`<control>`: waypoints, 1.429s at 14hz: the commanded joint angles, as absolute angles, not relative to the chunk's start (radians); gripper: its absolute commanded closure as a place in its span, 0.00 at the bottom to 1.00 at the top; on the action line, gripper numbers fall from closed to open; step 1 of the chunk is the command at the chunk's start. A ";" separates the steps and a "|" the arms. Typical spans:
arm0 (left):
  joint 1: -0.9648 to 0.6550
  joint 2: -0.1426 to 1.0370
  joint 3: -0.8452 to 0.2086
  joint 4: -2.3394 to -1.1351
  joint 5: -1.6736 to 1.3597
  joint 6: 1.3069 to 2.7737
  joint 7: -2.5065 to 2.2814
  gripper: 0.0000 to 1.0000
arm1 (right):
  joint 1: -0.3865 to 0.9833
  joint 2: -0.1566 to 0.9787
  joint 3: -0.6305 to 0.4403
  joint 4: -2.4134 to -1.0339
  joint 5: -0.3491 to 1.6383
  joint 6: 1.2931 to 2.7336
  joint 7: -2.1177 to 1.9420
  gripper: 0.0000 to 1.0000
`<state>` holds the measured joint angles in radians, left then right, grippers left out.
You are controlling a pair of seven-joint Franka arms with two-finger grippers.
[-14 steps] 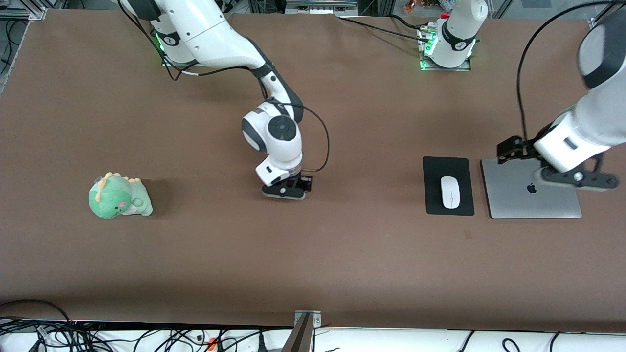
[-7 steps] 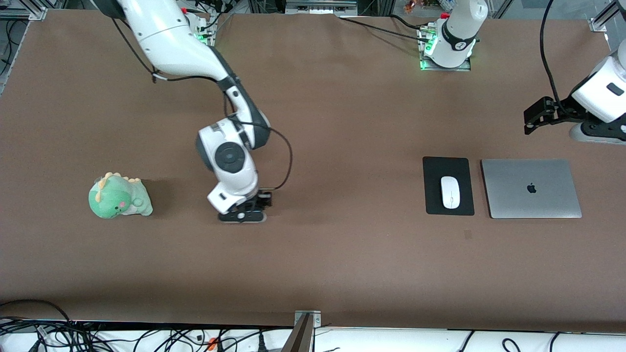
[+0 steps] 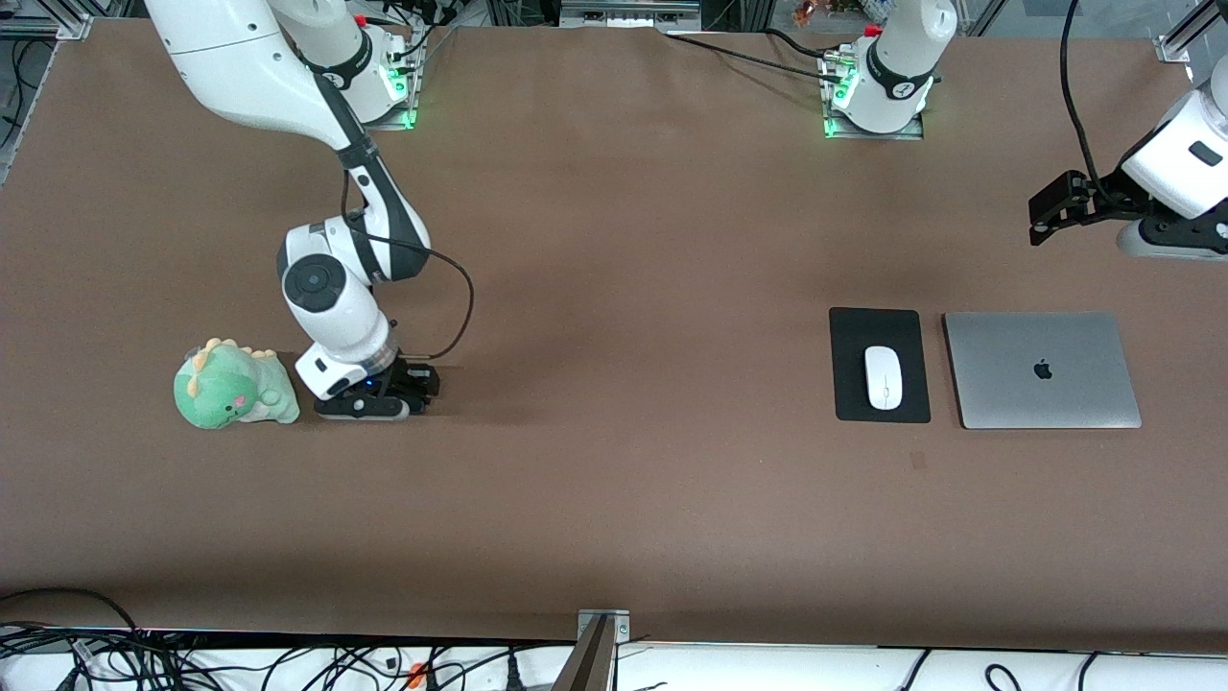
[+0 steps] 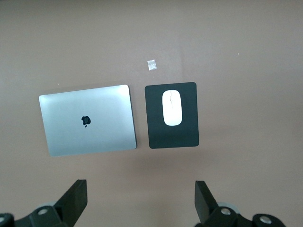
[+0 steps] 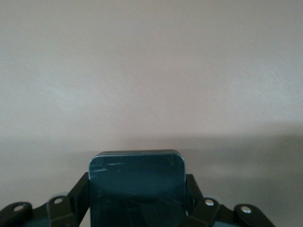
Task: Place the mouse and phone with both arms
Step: 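Lower the black phone beside the green toy and open the right gripper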
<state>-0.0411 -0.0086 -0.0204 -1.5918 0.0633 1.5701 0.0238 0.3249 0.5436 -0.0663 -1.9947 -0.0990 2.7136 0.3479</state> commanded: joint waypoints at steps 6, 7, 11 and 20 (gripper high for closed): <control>0.005 0.020 0.002 -1.545 -0.018 1.562 0.038 0.00 | 0.233 0.517 -0.057 -2.164 -0.087 2.948 0.219 0.87; 0.008 0.018 0.003 -1.536 -0.020 1.559 0.041 0.00 | 0.232 0.518 -0.057 -2.164 -0.087 2.948 0.218 0.77; 0.008 0.025 -0.005 -1.523 -0.028 1.554 0.040 0.00 | 0.229 0.520 -0.057 -2.164 -0.087 2.941 0.216 0.00; 0.008 0.021 -0.005 -1.500 -0.029 1.551 0.035 0.00 | 0.226 0.442 -0.052 -2.022 -0.081 2.679 0.216 0.00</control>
